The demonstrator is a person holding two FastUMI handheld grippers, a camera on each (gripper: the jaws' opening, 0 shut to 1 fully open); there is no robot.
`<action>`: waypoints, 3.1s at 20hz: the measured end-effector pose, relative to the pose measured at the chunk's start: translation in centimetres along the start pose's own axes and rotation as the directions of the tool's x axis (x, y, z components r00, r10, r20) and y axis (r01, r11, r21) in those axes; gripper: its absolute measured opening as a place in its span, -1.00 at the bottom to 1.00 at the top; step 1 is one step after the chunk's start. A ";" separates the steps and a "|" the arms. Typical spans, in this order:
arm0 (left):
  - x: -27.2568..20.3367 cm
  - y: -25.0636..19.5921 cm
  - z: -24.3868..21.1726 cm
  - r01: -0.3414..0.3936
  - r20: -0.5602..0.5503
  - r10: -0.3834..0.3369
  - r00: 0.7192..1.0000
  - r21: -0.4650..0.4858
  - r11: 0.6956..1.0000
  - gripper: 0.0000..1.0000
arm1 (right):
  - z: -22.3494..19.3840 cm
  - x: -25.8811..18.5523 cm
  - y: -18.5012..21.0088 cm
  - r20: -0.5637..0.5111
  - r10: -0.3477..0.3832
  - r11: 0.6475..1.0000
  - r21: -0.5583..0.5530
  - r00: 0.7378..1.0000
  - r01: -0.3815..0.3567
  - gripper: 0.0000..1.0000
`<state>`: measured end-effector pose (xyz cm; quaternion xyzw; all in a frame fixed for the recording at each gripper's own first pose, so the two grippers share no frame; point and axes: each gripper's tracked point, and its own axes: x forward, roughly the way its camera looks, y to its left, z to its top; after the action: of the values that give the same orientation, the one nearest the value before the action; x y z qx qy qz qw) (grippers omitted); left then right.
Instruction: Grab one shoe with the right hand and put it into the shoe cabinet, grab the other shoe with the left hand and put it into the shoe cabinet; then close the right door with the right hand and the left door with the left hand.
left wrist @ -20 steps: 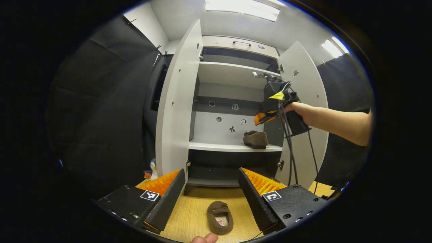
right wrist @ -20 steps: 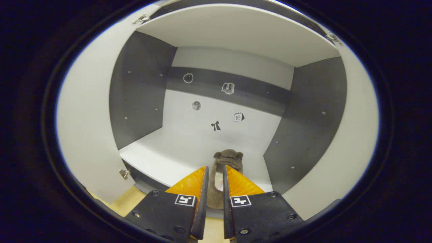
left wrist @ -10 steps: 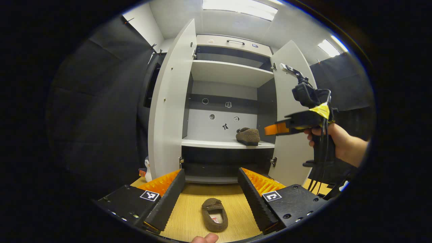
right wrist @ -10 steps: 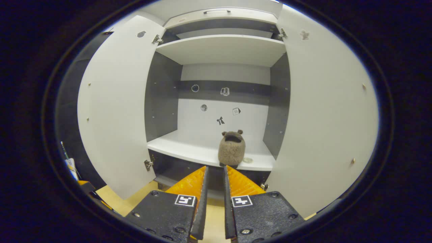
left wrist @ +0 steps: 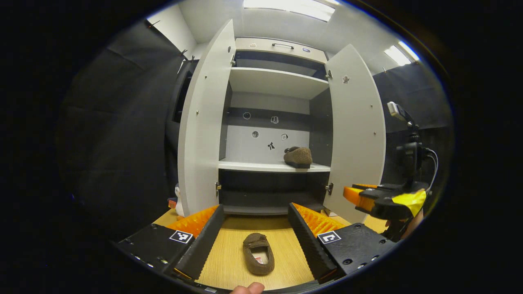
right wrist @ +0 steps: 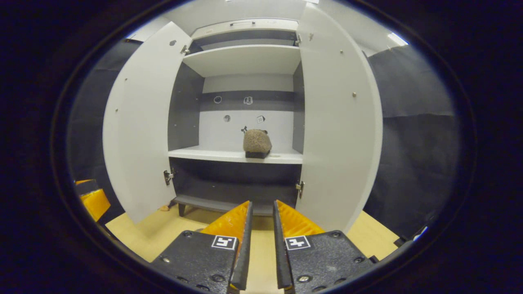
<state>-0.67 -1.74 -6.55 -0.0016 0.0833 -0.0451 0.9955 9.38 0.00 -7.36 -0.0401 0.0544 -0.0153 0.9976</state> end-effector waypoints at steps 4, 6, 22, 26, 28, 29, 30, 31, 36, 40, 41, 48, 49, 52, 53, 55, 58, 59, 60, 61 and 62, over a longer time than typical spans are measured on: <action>0.0 -0.6 -0.6 0.013 -0.022 -0.012 1.000 0.014 1.000 0.89 | -1.7 -1.7 -0.5 0.010 -0.012 1.000 -0.001 1.000 0.012 -0.34; 0.1 -0.7 -0.9 0.014 -0.028 -0.013 1.000 0.022 1.000 0.89 | -1.8 -2.4 -0.4 0.022 0.001 1.000 0.007 1.000 -0.001 -0.11; 1.7 0.1 -6.6 -0.005 -0.206 -0.001 0.979 -0.028 1.000 0.89 | -3.0 -4.8 1.4 0.039 0.073 0.997 -0.013 0.997 -0.073 0.96; 3.6 0.5 -9.9 0.009 -0.301 -0.018 0.953 -0.032 0.999 0.90 | -3.3 -5.4 1.2 0.029 0.076 0.997 -0.025 0.997 -0.075 1.00; 4.8 0.7 -12.0 0.013 -0.354 -0.023 0.935 -0.031 0.999 0.90 | -3.6 -5.5 0.9 0.015 0.073 0.997 -0.019 0.997 -0.073 1.00; 5.3 0.8 -13.2 0.013 -0.387 -0.026 0.922 -0.036 0.999 0.90 | -3.8 -5.6 0.7 0.008 0.070 0.997 -0.016 0.998 -0.069 1.00; 5.9 1.0 -14.4 0.010 -0.413 -0.028 0.910 -0.046 0.999 0.91 | -3.9 -5.5 0.4 0.002 0.063 0.998 -0.015 0.998 -0.063 1.00; 6.5 1.1 -15.6 0.003 -0.438 -0.028 0.898 -0.057 0.998 0.91 | -4.1 -5.5 0.1 -0.003 0.054 0.998 -0.016 0.999 -0.054 1.00; 8.0 3.0 -21.2 -0.064 -0.539 0.018 0.842 -0.066 0.996 0.90 | -4.5 -5.1 -1.4 -0.025 0.020 0.999 -0.032 0.999 -0.021 1.00; 8.3 3.4 -23.4 -0.100 -0.595 0.042 0.803 -0.064 0.993 0.92 | -4.8 -4.4 -2.1 -0.048 0.003 0.999 -0.037 0.999 -0.005 1.00; 8.4 3.6 -23.7 -0.112 -0.598 0.052 0.800 -0.064 0.992 0.92 | -4.8 -4.2 -2.2 -0.051 0.000 0.999 -0.041 0.999 -0.003 1.00; 10.6 3.4 -25.3 -0.123 -0.586 0.037 0.810 -0.109 0.986 0.55 | -4.9 -3.0 -2.1 -0.067 0.004 0.998 -0.056 0.998 -0.008 1.00; 10.7 3.0 -25.3 -0.116 -0.580 0.029 0.814 -0.113 0.987 0.46 | -4.9 -2.8 -2.0 -0.067 0.004 0.998 -0.055 0.998 -0.008 1.00; 11.3 1.9 -25.4 -0.111 -0.567 0.019 0.824 -0.127 0.986 -0.17 | -5.0 -2.6 -1.8 -0.072 0.013 0.998 -0.054 0.997 -0.017 1.00; 11.4 2.1 -25.4 -0.129 -0.566 0.042 0.823 -0.114 0.985 -0.34 | -5.1 -2.5 -1.8 -0.073 0.014 0.998 -0.055 0.997 -0.018 1.00; 11.5 2.0 -25.6 -0.152 -0.564 0.070 0.823 -0.100 0.983 -0.62 | -5.2 -2.4 -1.7 -0.078 0.018 0.998 -0.050 0.997 -0.022 1.00; 11.4 2.2 -25.3 -0.159 -0.560 0.071 0.825 -0.110 0.981 -1.00 | -5.4 -2.2 -1.6 -0.079 0.028 0.998 -0.045 0.997 -0.032 1.00; 11.3 1.8 -25.4 -0.150 -0.570 0.050 0.820 -0.131 0.980 -0.97 | -5.3 -2.2 -1.5 -0.076 0.033 0.998 -0.044 0.997 -0.036 1.00; 10.8 1.9 -25.2 -0.159 -0.579 0.056 0.813 -0.129 0.979 -0.97 | -5.3 -2.3 -1.5 -0.075 0.037 0.998 -0.044 0.996 -0.041 1.00; 10.0 2.5 -24.5 -0.183 -0.575 0.099 0.812 -0.090 0.979 -0.97 | -5.3 -2.2 -1.5 -0.074 0.040 0.998 -0.045 0.996 -0.044 1.00; 9.6 2.9 -23.2 -0.185 -0.550 0.121 0.827 -0.063 0.981 -0.97 | -5.4 -2.1 -1.4 -0.073 0.042 0.998 -0.045 0.996 -0.045 1.00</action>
<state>5.13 0.35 -31.03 -0.0389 0.3641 0.0411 0.9296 6.67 -1.76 -12.33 -0.0616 0.0913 0.0062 0.9939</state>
